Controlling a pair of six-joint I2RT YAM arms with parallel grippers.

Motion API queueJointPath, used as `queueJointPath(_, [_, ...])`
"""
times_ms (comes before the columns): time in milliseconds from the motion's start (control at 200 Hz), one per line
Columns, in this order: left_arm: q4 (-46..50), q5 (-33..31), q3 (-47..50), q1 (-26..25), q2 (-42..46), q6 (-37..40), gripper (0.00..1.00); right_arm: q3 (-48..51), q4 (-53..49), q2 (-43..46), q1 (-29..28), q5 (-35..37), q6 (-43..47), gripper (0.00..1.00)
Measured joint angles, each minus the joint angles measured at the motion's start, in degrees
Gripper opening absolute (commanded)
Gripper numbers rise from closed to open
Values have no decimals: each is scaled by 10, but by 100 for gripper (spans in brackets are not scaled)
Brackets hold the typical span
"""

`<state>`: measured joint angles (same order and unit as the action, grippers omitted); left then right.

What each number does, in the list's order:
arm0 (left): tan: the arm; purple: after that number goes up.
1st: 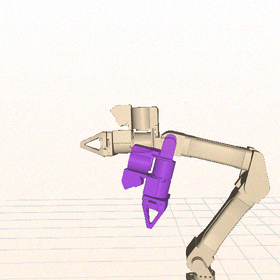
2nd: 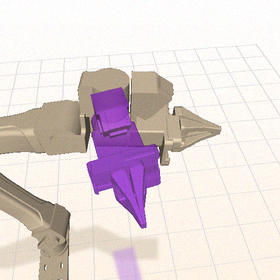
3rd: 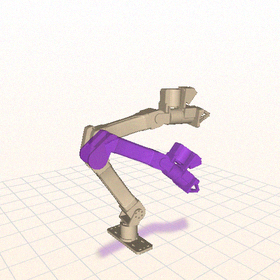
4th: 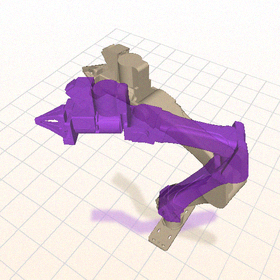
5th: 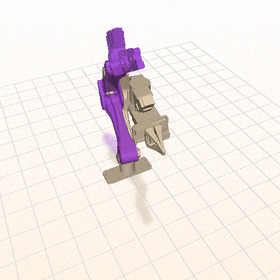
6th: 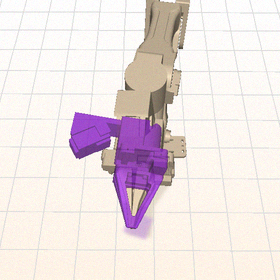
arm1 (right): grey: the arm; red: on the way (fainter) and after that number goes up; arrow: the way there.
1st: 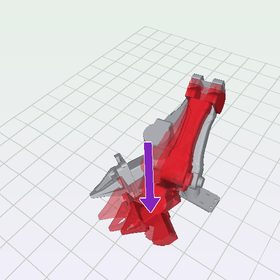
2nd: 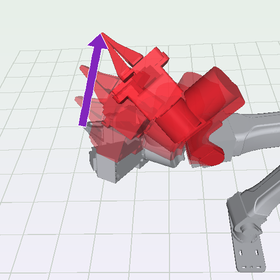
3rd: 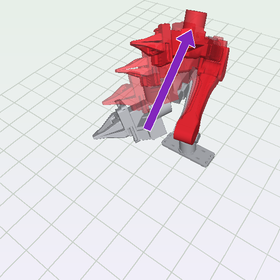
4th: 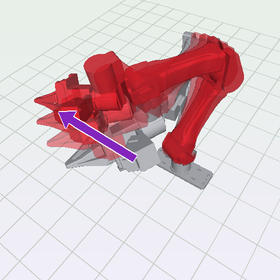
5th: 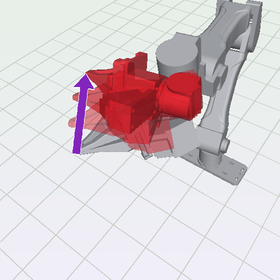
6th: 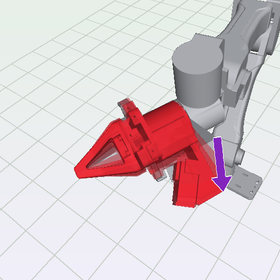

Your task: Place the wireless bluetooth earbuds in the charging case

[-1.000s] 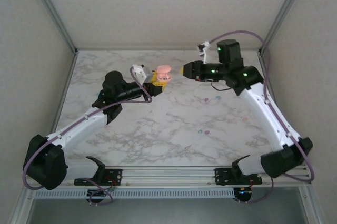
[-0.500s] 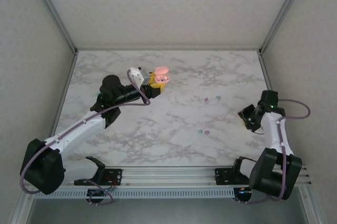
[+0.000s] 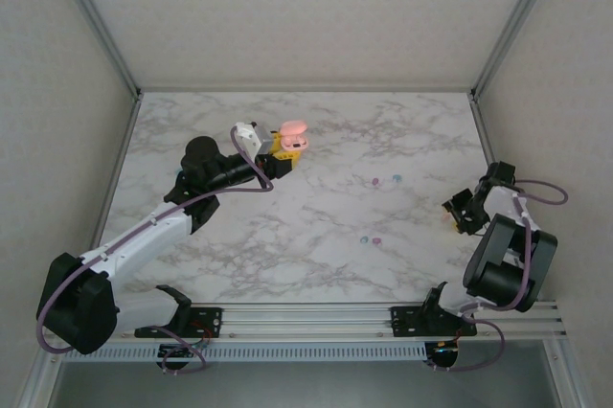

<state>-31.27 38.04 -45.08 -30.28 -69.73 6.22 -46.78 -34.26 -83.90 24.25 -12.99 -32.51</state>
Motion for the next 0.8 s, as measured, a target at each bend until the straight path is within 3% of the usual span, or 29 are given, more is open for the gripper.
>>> queueJointPath(420, [4, -8, 0, 0, 0, 0, 22, -14, 19, -55, 0, -3, 15, 39])
queueJointPath(801, [5, -9, 0, 0, 0, 0, 22, -14, 31, -74, 0, -23, 35, 30])
